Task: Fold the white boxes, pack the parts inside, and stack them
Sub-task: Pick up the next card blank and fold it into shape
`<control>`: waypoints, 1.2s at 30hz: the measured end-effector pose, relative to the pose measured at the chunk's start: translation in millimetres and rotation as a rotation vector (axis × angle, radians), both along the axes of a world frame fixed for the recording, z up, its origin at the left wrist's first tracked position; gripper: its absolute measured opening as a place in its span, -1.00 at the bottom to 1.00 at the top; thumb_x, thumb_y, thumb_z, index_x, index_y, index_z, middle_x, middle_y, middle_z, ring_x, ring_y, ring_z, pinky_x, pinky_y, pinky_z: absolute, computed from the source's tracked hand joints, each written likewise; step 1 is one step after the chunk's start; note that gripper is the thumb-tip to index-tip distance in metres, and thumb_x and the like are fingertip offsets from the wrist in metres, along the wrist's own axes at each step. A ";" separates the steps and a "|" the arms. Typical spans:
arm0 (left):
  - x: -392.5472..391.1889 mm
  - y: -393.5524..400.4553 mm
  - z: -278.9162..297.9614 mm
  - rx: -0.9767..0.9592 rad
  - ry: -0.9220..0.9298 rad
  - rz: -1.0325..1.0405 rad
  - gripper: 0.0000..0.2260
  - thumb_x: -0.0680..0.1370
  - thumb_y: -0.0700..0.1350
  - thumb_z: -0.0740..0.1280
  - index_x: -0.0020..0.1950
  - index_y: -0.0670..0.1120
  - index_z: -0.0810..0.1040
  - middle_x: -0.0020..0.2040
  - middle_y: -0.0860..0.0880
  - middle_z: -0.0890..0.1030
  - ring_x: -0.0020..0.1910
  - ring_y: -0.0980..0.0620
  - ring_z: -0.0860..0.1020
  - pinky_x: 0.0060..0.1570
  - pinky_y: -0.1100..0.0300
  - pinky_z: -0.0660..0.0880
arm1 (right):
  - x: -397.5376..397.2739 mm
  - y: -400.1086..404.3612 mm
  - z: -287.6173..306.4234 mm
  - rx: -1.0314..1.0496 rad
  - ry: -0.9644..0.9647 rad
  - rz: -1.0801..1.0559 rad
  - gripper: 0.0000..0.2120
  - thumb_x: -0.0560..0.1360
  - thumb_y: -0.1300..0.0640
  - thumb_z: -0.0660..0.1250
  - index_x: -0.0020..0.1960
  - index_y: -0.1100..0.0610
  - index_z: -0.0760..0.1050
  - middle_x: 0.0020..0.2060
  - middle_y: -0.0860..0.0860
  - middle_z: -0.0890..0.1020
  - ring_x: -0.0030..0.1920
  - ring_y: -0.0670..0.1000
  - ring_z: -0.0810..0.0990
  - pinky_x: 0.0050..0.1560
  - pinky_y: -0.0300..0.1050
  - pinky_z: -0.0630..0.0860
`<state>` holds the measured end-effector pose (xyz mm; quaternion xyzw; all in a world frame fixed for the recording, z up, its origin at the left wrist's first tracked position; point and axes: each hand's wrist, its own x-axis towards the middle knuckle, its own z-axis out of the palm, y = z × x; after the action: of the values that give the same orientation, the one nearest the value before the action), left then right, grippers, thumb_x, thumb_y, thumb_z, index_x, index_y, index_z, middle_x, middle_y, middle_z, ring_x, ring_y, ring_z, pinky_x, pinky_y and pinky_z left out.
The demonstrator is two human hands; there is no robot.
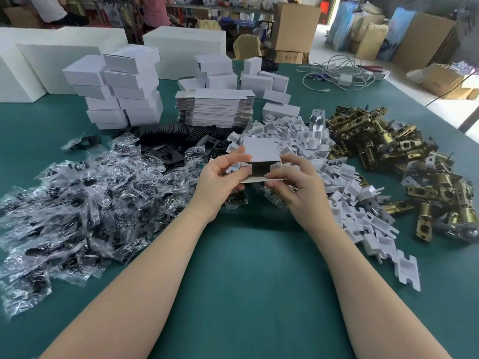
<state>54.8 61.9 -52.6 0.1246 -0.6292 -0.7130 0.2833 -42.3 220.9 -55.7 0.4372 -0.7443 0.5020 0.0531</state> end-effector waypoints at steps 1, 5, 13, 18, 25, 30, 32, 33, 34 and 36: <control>0.1 0.1 -0.1 0.004 -0.004 -0.008 -0.73 0.53 -0.24 0.43 -0.13 0.15 0.73 0.26 0.24 0.58 -0.01 0.22 0.64 -0.26 0.32 0.54 | -0.1 -0.1 0.2 0.004 0.003 0.005 -0.92 0.50 0.13 0.44 -0.03 0.11 0.67 0.15 0.05 0.55 0.28 -0.40 0.31 0.16 -0.37 0.41; 4.8 5.8 7.0 0.051 0.021 -0.099 -0.78 0.43 0.22 0.47 -0.10 0.12 0.74 0.39 0.08 0.51 -0.11 0.10 0.65 -0.24 0.29 0.56 | 1.8 -1.7 1.3 -0.034 -0.033 -0.019 -0.89 0.53 0.17 0.41 -0.07 -0.04 0.59 0.18 0.02 0.48 0.26 -0.20 0.44 0.15 -0.28 0.45; 1.2 11.9 2.2 -0.208 0.028 0.003 -0.87 0.48 -0.15 0.48 -0.03 0.05 0.63 0.31 0.10 0.54 0.07 0.02 0.66 -0.03 0.30 0.57 | 11.9 -8.3 6.8 -0.195 -0.127 -0.066 -0.82 0.60 0.12 0.31 -0.11 -0.14 0.52 0.03 0.00 0.56 0.12 0.08 0.57 0.00 -0.23 0.54; -0.9 20.6 -2.4 -0.219 0.059 0.031 -0.85 0.55 -0.19 0.41 0.10 -0.08 0.67 0.18 0.18 0.59 0.28 0.11 0.56 0.06 0.22 0.60 | 14.0 -8.0 8.4 -0.251 -0.208 -0.153 -0.90 0.59 0.02 0.32 0.02 -0.17 0.43 -0.04 -0.08 0.57 -0.27 -0.04 0.62 -0.30 -0.25 0.46; 3.9 25.1 4.6 -0.195 0.053 0.103 -0.86 0.58 -0.11 0.37 0.08 0.11 0.63 0.13 0.27 0.61 0.05 0.05 0.67 0.03 0.10 0.63 | 14.9 -9.0 8.0 -0.225 -0.160 -0.178 -0.89 0.61 0.10 0.30 -0.09 0.00 0.54 -0.12 0.00 0.54 -0.10 -0.19 0.53 -0.13 -0.34 0.52; 5.2 26.8 5.4 -0.272 0.021 0.173 -0.90 0.56 -0.10 0.42 -0.04 0.12 0.65 0.03 0.29 0.65 -0.17 -0.05 0.62 -0.13 0.00 0.63 | 16.5 -10.3 6.8 -0.178 -0.220 -0.251 -0.83 0.60 -0.02 0.30 -0.18 -0.09 0.50 -0.12 0.03 0.60 -0.19 -0.17 0.54 -0.20 -0.42 0.41; 5.5 28.5 6.8 -0.293 0.031 0.175 -0.86 0.56 -0.14 0.42 -0.09 0.12 0.64 0.05 0.29 0.62 -0.02 0.16 0.62 -0.15 0.24 0.59 | 16.9 -10.7 6.4 -0.180 -0.290 -0.255 -0.84 0.59 -0.03 0.32 -0.18 -0.10 0.50 -0.10 0.04 0.61 -0.23 -0.20 0.55 -0.22 -0.39 0.42; 5.7 29.1 7.4 -0.311 0.035 0.176 -0.84 0.56 -0.15 0.42 -0.10 0.13 0.62 0.08 0.29 0.59 0.03 0.18 0.61 -0.15 0.34 0.55 | 17.1 -10.7 6.3 -0.186 -0.309 -0.256 -0.84 0.59 -0.03 0.32 -0.18 -0.09 0.51 -0.09 0.04 0.62 -0.21 -0.19 0.55 -0.21 -0.38 0.43; 6.1 29.6 7.7 -0.330 0.036 0.177 -0.83 0.56 -0.16 0.41 -0.11 0.13 0.61 0.12 0.27 0.57 0.05 0.19 0.61 -0.15 0.39 0.52 | 17.3 -10.8 6.4 -0.193 -0.317 -0.261 -0.83 0.59 -0.03 0.32 -0.17 -0.06 0.52 -0.10 0.06 0.62 -0.18 -0.18 0.55 -0.19 -0.39 0.43; 7.2 30.5 8.4 -0.367 0.041 0.168 -0.83 0.57 -0.17 0.40 -0.10 0.12 0.60 0.18 0.17 0.55 0.04 0.29 0.59 -0.17 0.45 0.47 | 17.3 -11.3 7.0 -0.213 -0.322 -0.275 -0.79 0.59 -0.02 0.31 -0.18 0.02 0.53 -0.13 0.07 0.61 -0.11 -0.08 0.54 -0.17 -0.43 0.39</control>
<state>62.0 92.4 -44.2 0.1081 -0.7302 -0.5625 0.3726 -24.9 209.7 -48.6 0.2380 -0.7386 0.6289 0.0475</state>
